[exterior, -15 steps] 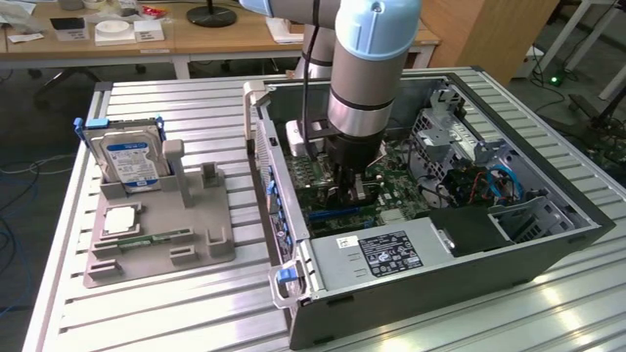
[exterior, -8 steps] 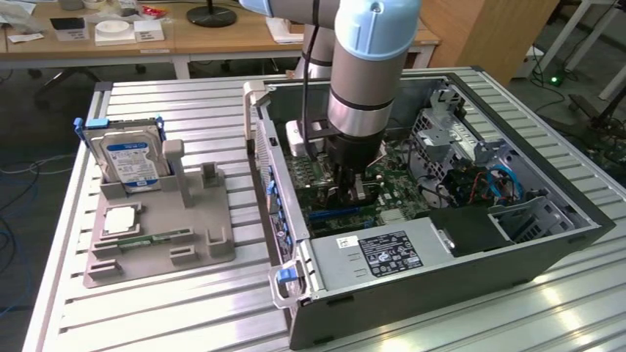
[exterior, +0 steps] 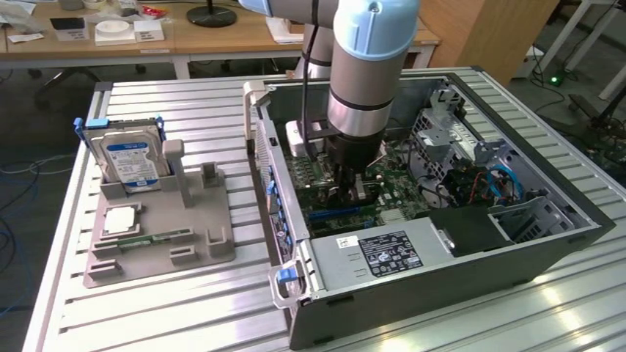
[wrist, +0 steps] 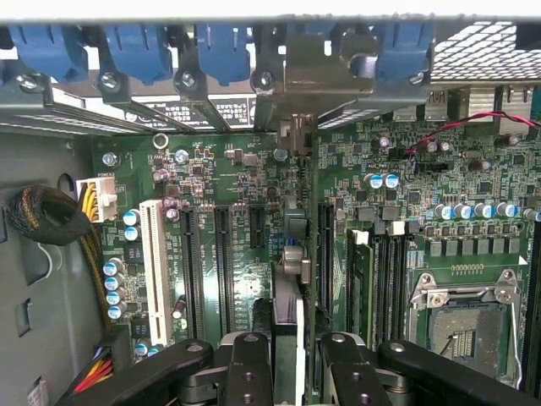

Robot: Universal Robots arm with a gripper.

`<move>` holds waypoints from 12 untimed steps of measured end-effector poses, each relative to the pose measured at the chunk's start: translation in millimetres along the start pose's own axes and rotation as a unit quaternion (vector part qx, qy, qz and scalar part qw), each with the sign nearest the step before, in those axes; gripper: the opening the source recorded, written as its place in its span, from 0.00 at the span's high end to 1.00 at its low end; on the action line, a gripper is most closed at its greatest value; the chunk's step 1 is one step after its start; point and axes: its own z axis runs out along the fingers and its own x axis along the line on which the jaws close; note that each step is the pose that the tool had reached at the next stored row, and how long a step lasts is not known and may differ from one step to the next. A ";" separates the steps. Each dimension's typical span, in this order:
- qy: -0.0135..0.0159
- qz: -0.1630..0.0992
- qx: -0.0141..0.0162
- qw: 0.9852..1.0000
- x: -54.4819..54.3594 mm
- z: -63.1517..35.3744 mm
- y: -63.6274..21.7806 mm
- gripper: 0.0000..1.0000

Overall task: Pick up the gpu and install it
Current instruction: 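Insert the gpu into the slot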

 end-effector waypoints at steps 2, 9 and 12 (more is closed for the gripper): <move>0.000 0.000 0.000 1.000 0.0 0.1 0.0 0.73; 0.001 0.000 0.000 1.000 0.0 0.8 0.0 0.73; 0.002 0.000 0.000 1.000 0.1 0.7 0.1 0.73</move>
